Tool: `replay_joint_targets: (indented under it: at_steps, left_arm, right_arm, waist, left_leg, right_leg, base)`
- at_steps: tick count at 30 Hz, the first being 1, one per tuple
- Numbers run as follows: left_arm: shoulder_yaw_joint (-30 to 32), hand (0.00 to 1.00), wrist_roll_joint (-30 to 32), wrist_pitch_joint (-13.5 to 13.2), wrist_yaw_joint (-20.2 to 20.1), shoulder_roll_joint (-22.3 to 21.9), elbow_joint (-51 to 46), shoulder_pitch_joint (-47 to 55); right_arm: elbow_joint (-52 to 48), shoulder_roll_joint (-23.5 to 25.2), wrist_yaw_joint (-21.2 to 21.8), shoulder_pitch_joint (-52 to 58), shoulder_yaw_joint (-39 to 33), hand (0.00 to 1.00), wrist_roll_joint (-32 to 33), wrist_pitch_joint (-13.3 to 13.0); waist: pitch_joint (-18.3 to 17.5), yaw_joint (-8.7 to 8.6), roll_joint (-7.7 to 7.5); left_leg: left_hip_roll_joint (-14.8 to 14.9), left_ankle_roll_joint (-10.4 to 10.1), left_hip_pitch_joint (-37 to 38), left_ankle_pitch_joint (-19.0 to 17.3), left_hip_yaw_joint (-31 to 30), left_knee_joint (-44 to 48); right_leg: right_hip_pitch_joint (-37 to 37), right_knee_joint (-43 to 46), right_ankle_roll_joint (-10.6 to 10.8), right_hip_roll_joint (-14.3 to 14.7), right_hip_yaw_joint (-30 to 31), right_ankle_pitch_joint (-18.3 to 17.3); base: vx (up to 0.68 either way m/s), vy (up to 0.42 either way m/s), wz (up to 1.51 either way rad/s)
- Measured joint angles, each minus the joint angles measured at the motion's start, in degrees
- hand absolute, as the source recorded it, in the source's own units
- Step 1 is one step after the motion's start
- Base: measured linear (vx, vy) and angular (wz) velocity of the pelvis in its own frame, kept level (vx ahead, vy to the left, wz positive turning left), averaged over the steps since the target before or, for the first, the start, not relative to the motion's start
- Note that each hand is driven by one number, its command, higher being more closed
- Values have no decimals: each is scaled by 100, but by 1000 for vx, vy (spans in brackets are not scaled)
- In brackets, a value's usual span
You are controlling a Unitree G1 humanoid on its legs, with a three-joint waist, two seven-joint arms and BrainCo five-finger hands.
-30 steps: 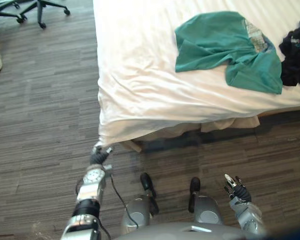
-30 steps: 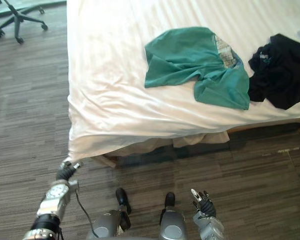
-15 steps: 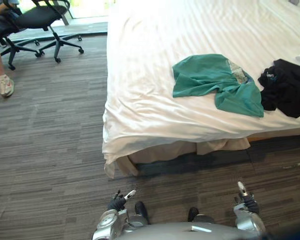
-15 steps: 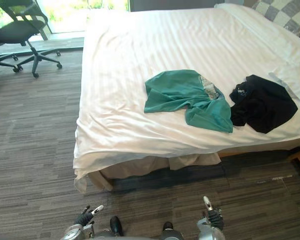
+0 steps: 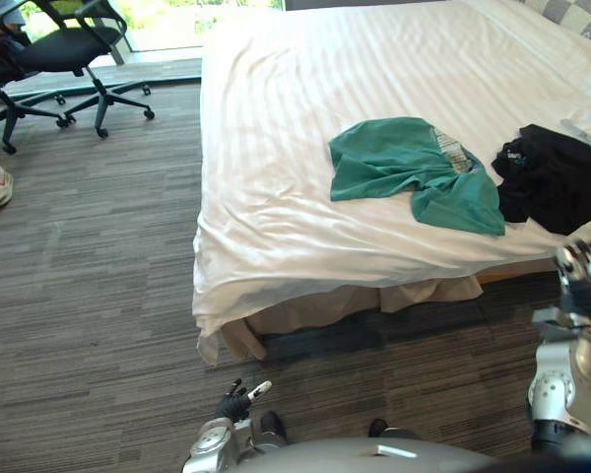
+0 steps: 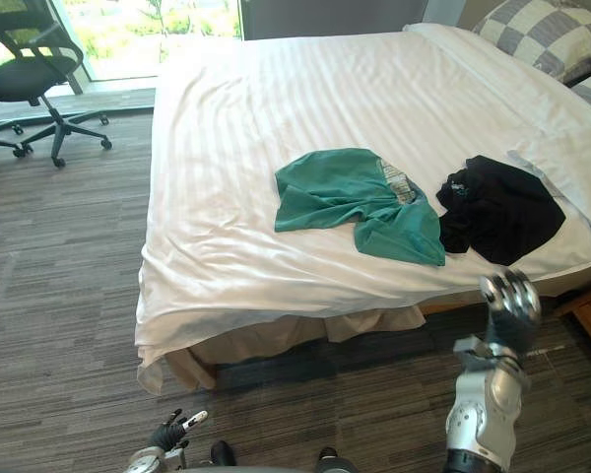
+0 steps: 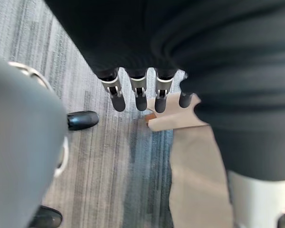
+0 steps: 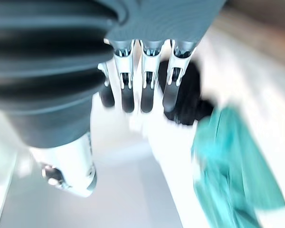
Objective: Tidy the bed and pick cloth on bed and put in laundry
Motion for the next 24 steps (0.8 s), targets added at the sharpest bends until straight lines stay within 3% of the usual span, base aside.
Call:
replay_joint_targets:
  at_steps: [5,8,11,13,17,21,24]
  left_arm:
    - [-75,0,-151,-22,117,156,168,-4]
    - [-75,0,-159,-25,145,177,211,-9]
    - [-80,0,-270,-26,245,178,222,-25]
    - [-84,0,-278,-81,236,181,219,-78]
    - [-134,0,-398,-126,114,166,-55,-173]
    - [-147,0,-477,-229,57,169,-526,-615]
    - [-265,0,-482,-263,67,213,-684,-706]
  right_arm:
    - [-230,-516,1138,-545,1007,100,129,211]
    - [22,-559,1531,-1158,1532,100,400,412]
    - [691,-557,1724,-1749,2072,100,561,776]
    - [1050,-548,1738,-2015,2326,100,767,1016]
    - [1556,-553,1635,-2985,2495,100,1098,1106]
    - [2161,-914,1298,-4620,2485,100,1386,1041]
    - [2307,-958,1189,-5107,2489,100,1550,1013]
  waist:
    - [-53,27,-52]
    - [-60,43,-61]
    - [-59,111,-60]
    - [-46,225,-49]
    - [248,358,91]
    - [1147,543,347]
    - [1505,664,408]
  left_leg:
    - [-50,51,-203,36,-306,3]
    - [-83,72,-206,50,-458,2]
    - [-109,102,-226,78,-630,2]
    - [-119,117,-321,123,-788,0]
    - [-106,194,-798,327,-1007,5]
    - [-49,297,-1424,650,-1184,30]
    - [-59,344,-1664,750,-1232,34]
  right_leg:
    - [-35,-46,13,-35,-221,20]
    - [36,-88,13,-52,-349,20]
    - [149,-124,12,-67,-524,20]
    - [140,-138,10,-71,-677,19]
    - [-191,-91,-83,-52,-837,113]
    - [-765,-8,-128,2,-951,340]
    - [-1043,148,-135,-25,-971,358]
  base:
    - [11,11,23]
    - [6,11,23]
    - [-2,8,30]
    - [-20,0,38]
    - [-79,19,29]
    - [-164,50,15]
    - [-94,48,9]
